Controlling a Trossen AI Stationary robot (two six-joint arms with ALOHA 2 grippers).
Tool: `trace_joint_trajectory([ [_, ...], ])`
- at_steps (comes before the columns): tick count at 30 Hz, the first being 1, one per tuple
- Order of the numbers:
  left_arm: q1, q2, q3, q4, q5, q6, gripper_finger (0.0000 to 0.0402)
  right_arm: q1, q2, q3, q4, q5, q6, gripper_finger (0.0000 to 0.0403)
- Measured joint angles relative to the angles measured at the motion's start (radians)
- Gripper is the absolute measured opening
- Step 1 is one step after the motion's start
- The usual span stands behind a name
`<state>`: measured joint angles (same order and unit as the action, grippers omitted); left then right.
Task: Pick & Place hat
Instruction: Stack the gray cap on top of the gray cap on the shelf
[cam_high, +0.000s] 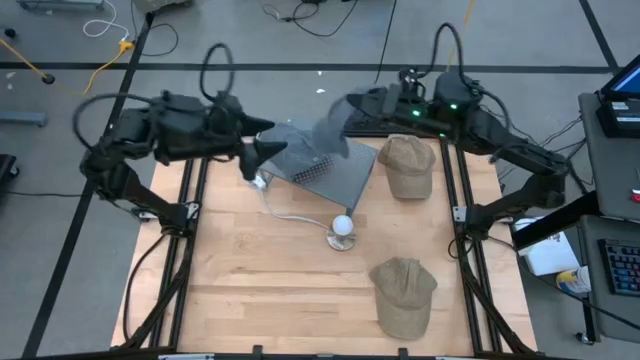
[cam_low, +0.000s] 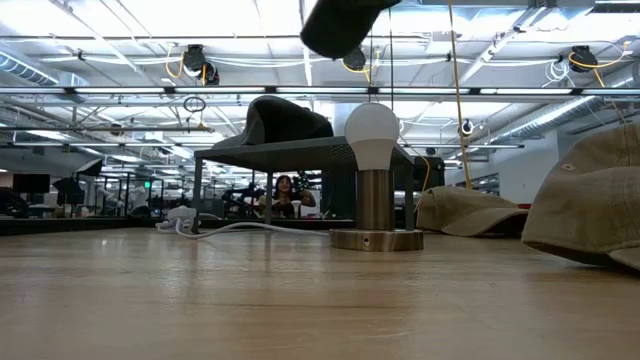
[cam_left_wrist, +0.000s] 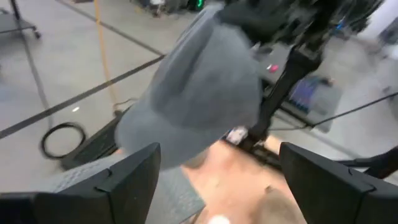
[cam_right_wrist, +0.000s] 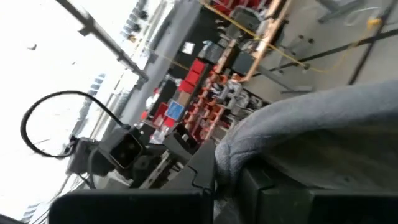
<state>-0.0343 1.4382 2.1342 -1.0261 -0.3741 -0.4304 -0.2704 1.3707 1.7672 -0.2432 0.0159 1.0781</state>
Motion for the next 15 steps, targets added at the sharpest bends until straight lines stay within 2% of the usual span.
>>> trace_joint_trajectory([
  [7,-0.001,-0.039,0.0,0.053,0.031,0.006,0.0333,-0.056,0.145,0.0,0.194,-0.098,0.002,0.0016],
  [15,0.0,-0.051,0.0,0.051,0.067,0.006,0.0328,-0.103,0.32,0.0,0.461,-0.146,0.035,0.0016],
])
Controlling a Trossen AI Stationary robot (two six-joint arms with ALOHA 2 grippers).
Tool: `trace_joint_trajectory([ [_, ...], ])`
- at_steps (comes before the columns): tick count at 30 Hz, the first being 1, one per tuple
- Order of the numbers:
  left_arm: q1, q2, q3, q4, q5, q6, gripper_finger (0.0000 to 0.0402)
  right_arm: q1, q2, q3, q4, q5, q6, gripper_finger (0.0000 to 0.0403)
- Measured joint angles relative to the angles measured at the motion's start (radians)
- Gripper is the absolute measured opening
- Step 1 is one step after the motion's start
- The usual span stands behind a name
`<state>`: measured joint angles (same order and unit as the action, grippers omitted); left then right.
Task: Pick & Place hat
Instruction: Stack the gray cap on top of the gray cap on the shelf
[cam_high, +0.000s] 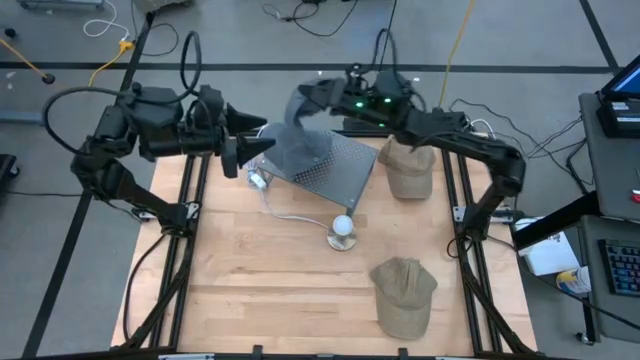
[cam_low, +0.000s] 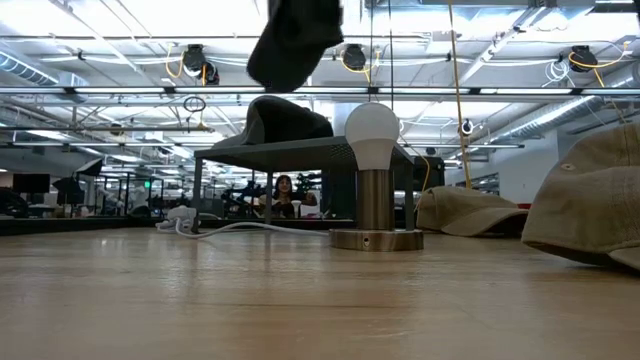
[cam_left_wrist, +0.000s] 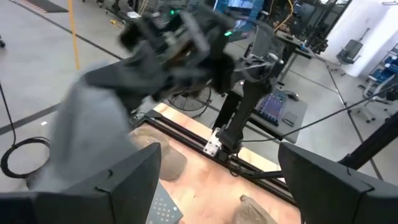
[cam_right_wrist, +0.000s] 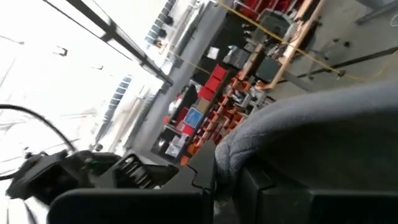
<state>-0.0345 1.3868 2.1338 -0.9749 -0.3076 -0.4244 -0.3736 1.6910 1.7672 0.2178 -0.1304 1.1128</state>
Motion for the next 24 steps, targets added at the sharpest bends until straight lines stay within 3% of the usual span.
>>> trace_joint_trajectory([
  [10,0.0,0.0,0.0,-0.001,0.0,0.003,0.0334,-0.019,0.226,0.0,0.345,-0.052,-0.053,0.0017],
  [16,0.0,0.0,0.0,-0.001,0.0,0.027,0.0326,-0.019,0.295,0.0,0.329,-0.087,-0.083,0.0017],
  [24,0.0,0.0,0.0,-0.001,0.028,0.063,0.0332,-0.017,0.264,-0.001,0.167,-0.137,-0.185,0.0016],
])
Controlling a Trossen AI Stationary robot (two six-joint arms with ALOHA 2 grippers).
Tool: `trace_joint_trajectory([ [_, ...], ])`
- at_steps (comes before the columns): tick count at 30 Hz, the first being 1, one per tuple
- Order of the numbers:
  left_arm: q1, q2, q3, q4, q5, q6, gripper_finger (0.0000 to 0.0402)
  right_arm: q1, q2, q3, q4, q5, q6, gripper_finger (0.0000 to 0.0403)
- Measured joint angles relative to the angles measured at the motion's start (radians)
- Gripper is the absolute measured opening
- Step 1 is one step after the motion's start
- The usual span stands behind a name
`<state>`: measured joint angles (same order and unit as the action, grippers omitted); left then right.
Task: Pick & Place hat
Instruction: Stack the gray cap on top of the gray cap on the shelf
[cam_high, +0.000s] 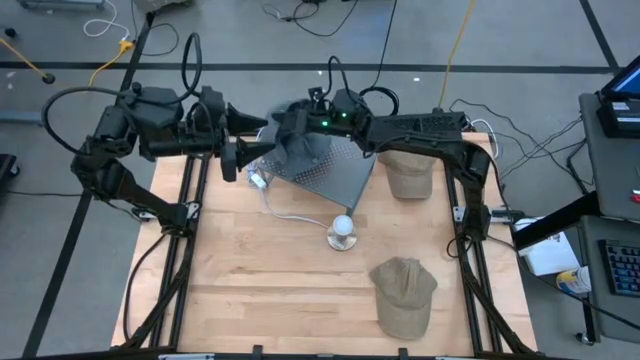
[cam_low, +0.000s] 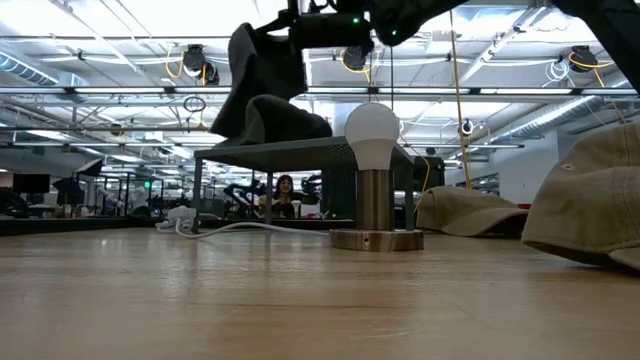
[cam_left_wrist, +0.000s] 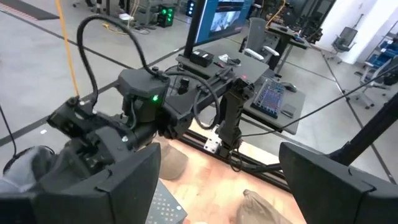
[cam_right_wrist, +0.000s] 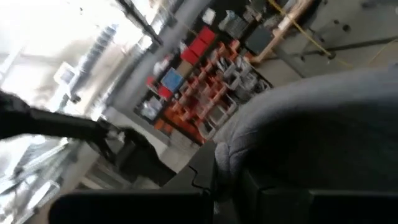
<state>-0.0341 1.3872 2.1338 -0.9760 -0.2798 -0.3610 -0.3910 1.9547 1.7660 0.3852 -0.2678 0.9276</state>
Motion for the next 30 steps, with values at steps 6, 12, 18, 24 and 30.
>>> trace_joint_trajectory([
  [6,0.0,0.0,0.0,0.0,0.001,0.002,0.0321,0.0,-0.068,0.002,-0.191,0.005,-0.142,0.0016],
  [12,0.0,0.0,0.0,0.0,0.001,0.012,0.031,0.0,-0.11,0.002,-0.355,0.026,-0.272,0.0016],
  [18,0.0,0.0,0.0,0.0,0.001,0.011,0.0317,0.006,-0.111,0.002,-0.489,0.002,-0.311,0.0016],
  [24,0.0,0.0,0.0,0.0,0.001,0.001,0.0323,0.007,-0.11,0.002,-0.619,0.006,-0.336,0.0016],
  [30,0.0,0.0,0.0,0.001,0.001,-0.015,0.0313,0.006,-0.111,0.002,-0.722,0.03,-0.37,0.0016],
])
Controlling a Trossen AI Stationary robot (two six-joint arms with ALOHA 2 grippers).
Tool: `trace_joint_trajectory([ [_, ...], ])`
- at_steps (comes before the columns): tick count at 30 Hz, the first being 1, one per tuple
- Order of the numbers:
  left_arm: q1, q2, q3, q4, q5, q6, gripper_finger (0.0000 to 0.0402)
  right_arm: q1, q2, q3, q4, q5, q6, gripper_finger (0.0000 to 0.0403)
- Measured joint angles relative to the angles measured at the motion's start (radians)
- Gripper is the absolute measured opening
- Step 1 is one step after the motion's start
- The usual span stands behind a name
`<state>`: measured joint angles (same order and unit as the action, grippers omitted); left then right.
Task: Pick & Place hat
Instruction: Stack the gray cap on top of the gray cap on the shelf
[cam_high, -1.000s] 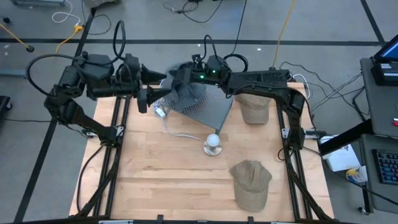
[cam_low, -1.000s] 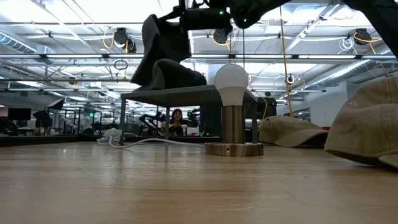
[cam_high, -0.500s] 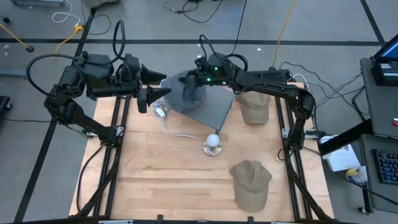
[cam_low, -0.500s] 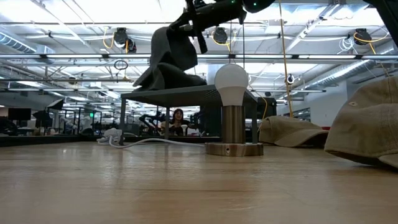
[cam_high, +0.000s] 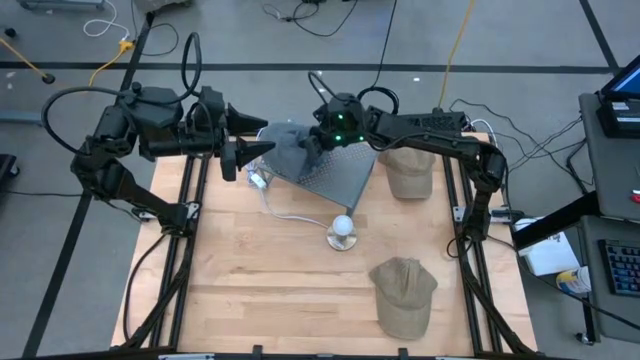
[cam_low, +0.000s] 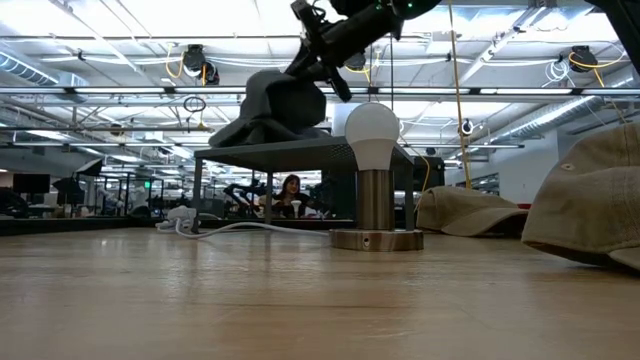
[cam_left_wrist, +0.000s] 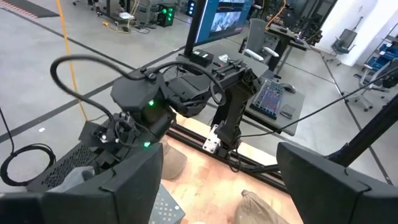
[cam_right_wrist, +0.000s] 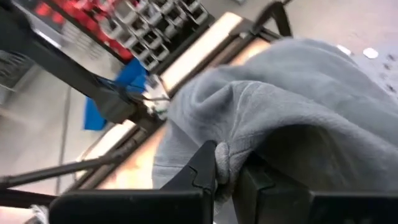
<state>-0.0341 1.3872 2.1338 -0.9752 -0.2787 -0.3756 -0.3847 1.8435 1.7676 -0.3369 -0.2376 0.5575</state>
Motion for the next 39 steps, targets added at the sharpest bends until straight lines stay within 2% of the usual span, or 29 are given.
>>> trace_joint_trajectory([
  [6,0.0,0.0,0.0,0.0,0.0,0.0,0.0303,-0.002,0.0,0.0,-0.054,0.03,-0.039,0.0017],
  [9,0.0,0.0,0.0,0.0,0.0,0.004,0.0306,-0.004,0.0,0.0,-0.077,0.032,-0.036,0.004],
  [13,0.0,0.0,0.0,0.0,0.0,0.017,0.0314,-0.006,0.0,0.0,-0.117,0.081,-0.013,0.0095],
  [17,0.0,0.0,0.0,0.0,0.0,0.015,0.0324,-0.006,0.0,0.0,-0.139,0.107,-0.014,0.0167],
  [22,0.0,0.0,0.0,0.0,0.017,0.026,0.0332,-0.006,0.0,0.0,-0.154,0.076,-0.012,0.0259],
  [26,-0.001,0.0,0.0,0.0,0.018,0.032,0.0329,-0.006,-0.008,-0.001,-0.182,0.034,-0.002,0.0307],
  [30,-0.001,0.0,0.0,0.0,0.018,0.043,0.0323,-0.006,-0.024,-0.002,-0.201,0.023,-0.003,0.0326],
  [39,0.0,0.0,0.0,0.0,0.017,0.06,0.0333,-0.014,-0.113,-0.001,-0.315,0.024,-0.06,0.0329],
])
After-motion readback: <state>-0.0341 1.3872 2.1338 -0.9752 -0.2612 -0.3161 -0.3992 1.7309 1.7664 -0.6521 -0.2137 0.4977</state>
